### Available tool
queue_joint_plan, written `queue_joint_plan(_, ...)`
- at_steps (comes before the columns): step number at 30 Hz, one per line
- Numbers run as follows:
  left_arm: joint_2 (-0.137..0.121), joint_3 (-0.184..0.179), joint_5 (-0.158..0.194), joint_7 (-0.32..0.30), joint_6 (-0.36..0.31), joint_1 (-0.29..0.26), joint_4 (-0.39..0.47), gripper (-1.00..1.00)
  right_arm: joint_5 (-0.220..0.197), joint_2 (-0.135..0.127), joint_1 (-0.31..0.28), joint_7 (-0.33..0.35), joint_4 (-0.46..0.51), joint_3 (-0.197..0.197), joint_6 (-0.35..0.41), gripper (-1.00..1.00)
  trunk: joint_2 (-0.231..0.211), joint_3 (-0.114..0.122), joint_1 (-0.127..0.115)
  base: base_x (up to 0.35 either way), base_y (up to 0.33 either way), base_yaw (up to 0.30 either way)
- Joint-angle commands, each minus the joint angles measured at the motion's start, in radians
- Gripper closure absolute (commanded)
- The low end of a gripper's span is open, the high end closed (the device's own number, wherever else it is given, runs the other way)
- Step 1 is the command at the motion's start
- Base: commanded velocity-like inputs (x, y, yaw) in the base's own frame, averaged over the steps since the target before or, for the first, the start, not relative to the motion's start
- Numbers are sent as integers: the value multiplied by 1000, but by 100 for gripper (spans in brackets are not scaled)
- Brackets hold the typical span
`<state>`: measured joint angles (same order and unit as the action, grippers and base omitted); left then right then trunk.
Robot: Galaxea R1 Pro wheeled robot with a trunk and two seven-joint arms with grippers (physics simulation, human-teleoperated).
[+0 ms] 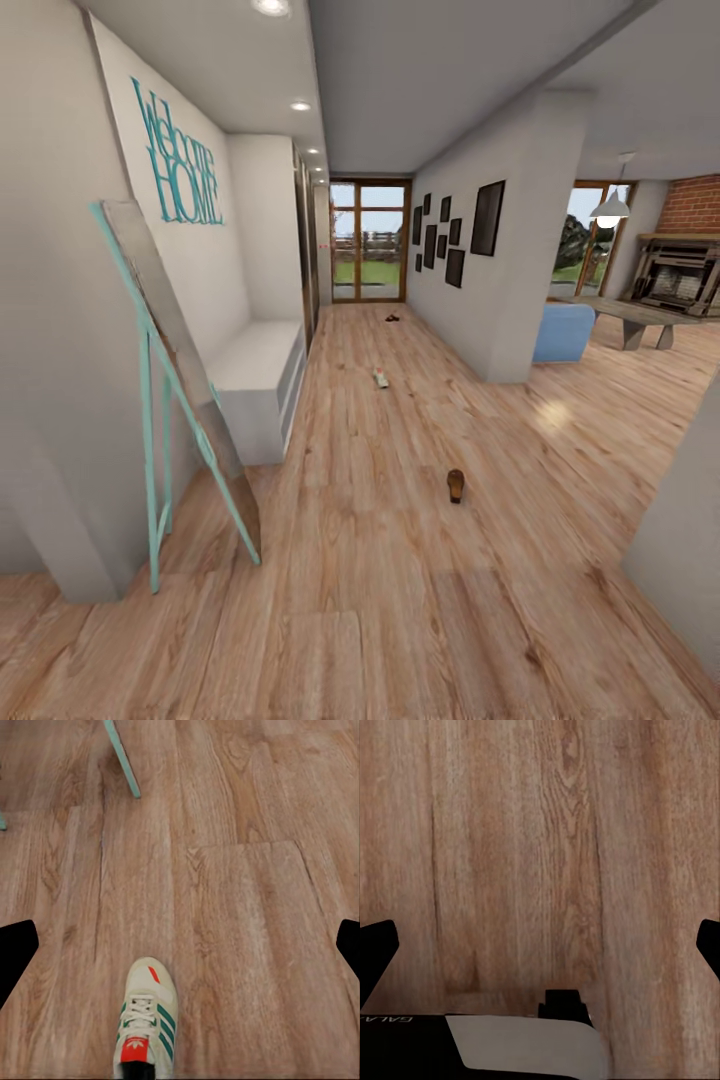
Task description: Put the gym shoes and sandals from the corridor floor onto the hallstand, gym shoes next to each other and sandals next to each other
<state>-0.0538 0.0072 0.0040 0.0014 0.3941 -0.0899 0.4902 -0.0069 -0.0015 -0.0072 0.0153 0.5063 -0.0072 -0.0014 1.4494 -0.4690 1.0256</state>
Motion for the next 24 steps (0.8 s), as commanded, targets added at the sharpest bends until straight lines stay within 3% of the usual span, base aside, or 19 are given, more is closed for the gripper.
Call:
queue_joint_plan(1, 0, 0, 0, 0, 3, -1, -1, -100, -1, 0, 0, 2, 1, -1, 0, -100, 1, -1, -1, -280, 216, 0)
queue_joint_plan(5, 0, 0, 0, 0, 3, 0, -1, -100, -1, 0, 0, 2, 0, -1, -1, -100, 1, -1, -1, -199, 157, 0)
queue_joint_plan(16, -1, 1, -3, 0, 1, -3, 3, -100, 9, -2, 0, -1, 9, 1, 4, -100, 1, -1, -1, -24, 19, 0)
queue_joint_plan(22, -2, 2, -4, 0, -67, -122, 7, -100, 10, -1, -20, -8, 17, 1, 54, -100, 1, -1, -1, 0, 0, 0)
queue_joint_plan(23, -1, 2, -3, -2, -138, -188, 7, -100, 11, 0, -70, -9, 65, 1, 151, -100, 1, -1, -1, 0, 0, 0)
queue_joint_plan(24, -1, 1, -3, -2, -149, -201, 7, -100, 10, 0, -81, -9, 82, 1, 178, -100, 1, -1, -1, 0, 0, 0)
